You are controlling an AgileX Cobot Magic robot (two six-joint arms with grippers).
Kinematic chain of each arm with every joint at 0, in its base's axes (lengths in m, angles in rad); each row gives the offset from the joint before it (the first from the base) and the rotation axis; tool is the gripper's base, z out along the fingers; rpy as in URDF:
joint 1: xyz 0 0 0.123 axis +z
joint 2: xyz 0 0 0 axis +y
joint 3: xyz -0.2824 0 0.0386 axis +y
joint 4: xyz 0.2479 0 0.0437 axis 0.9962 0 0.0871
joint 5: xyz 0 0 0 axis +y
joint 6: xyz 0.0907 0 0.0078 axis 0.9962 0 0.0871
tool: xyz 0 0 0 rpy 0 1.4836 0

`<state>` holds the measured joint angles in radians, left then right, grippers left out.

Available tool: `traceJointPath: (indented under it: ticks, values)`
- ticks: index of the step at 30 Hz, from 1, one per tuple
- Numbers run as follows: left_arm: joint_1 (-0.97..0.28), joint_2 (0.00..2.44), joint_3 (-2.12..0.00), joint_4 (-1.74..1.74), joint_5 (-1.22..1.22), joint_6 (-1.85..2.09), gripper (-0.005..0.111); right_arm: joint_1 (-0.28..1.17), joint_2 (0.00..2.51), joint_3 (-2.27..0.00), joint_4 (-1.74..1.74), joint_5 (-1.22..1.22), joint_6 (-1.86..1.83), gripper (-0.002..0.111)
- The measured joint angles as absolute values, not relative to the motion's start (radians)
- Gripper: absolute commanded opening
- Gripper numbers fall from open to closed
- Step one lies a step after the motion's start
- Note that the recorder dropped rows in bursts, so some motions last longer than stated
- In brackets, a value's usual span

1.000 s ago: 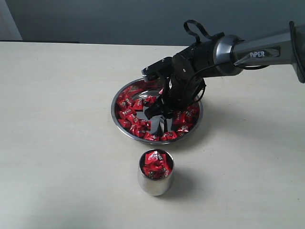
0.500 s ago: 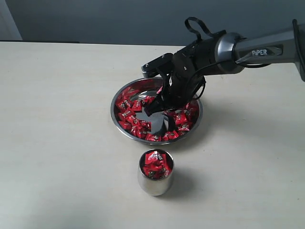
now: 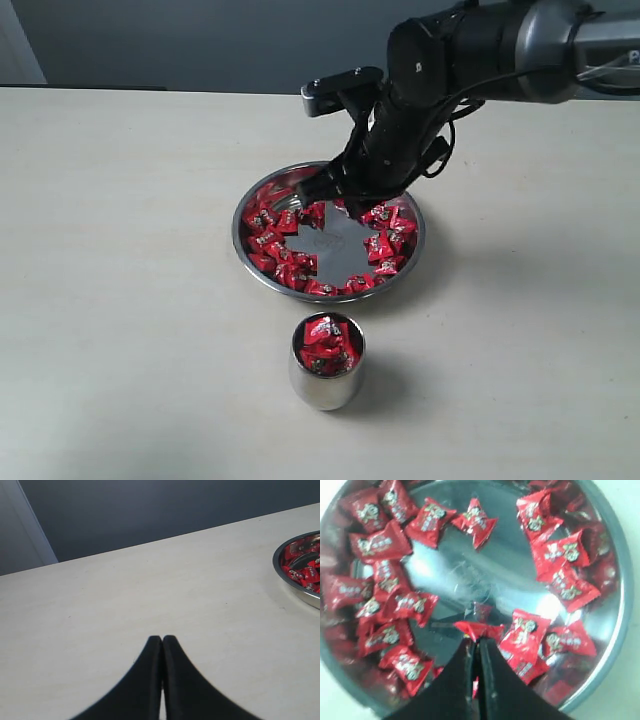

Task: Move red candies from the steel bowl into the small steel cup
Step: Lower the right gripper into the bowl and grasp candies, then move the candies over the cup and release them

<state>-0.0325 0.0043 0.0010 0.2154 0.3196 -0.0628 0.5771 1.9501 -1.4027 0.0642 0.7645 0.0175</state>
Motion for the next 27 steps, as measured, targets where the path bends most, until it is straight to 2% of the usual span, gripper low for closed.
traceJointPath:
  ticks: [13, 24, 27]
  values:
    - [-0.032, 0.004, 0.001, 0.215, 0.32, -0.063, 0.0, 0.776, 1.813, -1.259, 0.2, 0.911, -0.113, -0.001]
    - [-0.032, 0.004, 0.001, 0.215, 0.32, -0.063, 0.0, 0.789, 1.735, -1.224, 0.179, 0.862, -0.115, -0.001]
    - [-0.032, 0.004, 0.001, 0.215, 0.32, -0.063, 0.0, 0.789, 1.695, -1.224, 0.185, 0.915, -0.115, -0.001]
